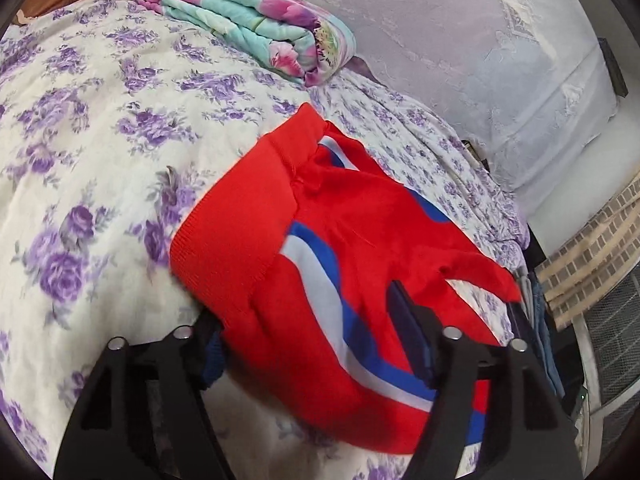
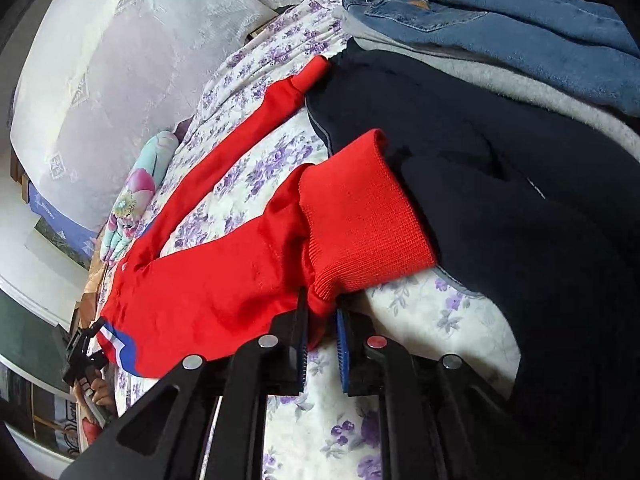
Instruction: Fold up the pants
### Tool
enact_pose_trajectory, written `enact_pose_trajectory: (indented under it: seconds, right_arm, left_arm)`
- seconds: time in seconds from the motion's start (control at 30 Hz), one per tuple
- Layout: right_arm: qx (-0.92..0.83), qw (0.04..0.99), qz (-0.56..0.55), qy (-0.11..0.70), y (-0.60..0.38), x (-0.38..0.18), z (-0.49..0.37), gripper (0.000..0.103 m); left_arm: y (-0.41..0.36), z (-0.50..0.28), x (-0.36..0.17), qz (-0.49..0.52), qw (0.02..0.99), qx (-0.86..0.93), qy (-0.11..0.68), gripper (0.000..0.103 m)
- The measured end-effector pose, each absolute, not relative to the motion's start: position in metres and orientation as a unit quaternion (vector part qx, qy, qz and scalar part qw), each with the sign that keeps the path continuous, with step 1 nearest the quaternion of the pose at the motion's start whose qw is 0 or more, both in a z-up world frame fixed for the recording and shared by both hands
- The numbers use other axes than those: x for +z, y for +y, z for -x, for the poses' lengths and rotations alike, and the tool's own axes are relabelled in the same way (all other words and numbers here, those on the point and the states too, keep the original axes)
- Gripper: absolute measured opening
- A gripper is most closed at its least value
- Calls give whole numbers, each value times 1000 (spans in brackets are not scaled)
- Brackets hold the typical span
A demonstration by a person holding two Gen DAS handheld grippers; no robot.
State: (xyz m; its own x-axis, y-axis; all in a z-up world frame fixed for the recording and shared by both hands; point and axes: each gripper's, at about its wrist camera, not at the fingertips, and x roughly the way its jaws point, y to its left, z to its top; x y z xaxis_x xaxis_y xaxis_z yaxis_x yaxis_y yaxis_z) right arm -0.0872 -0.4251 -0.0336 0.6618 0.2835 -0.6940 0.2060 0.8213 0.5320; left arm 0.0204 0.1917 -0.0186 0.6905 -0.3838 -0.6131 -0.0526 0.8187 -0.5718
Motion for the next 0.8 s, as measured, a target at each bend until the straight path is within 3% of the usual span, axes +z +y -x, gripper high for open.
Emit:
enact_pose_trajectory:
  seconds: [0.03,0.1,0.23,0.37,0.43,0.47,0.57,0.63,0.7,0.8]
  right_arm:
    - [21,863,-296,409,-426,-34,88,13]
    - [19,864,-298,406,-428,-34,89,12]
    - [32,874,-298,383,-425,-12,87,11]
    - [56,877,-265,398,-412,1,86,12]
    - [45,860,-251,443,-409,-22,84,16]
    - [42,852,-251,458,-410,-32,83,16]
    - [54,853,-263,447,-418,-29,96,22]
    - [35,860,-266,433,-424,-15,105,27]
    - [-1,880,-240,410,-430,5,113,27]
    - [-31,906,-210,367,-432,34,114,29]
  left_arm:
    - [193,-21,-18,287,873,-91,383,34]
    - [203,-23,-19,297,866,-101,390,16]
    - [225,-5,3,325,867,-106,363,13]
    - [230,24,30,282,892,-88,342,14]
    - [231,27,11,256,887,-56,381,23]
    - [230,26,-2,242,881,-38,405,33]
    - [235,44,-10,224,888,-48,399,39]
    - [245,57,3,230,894,-38,383,68]
    - [262,73,24,219,916,11,336,85]
    - [275,69,49,192,934,59,296,86]
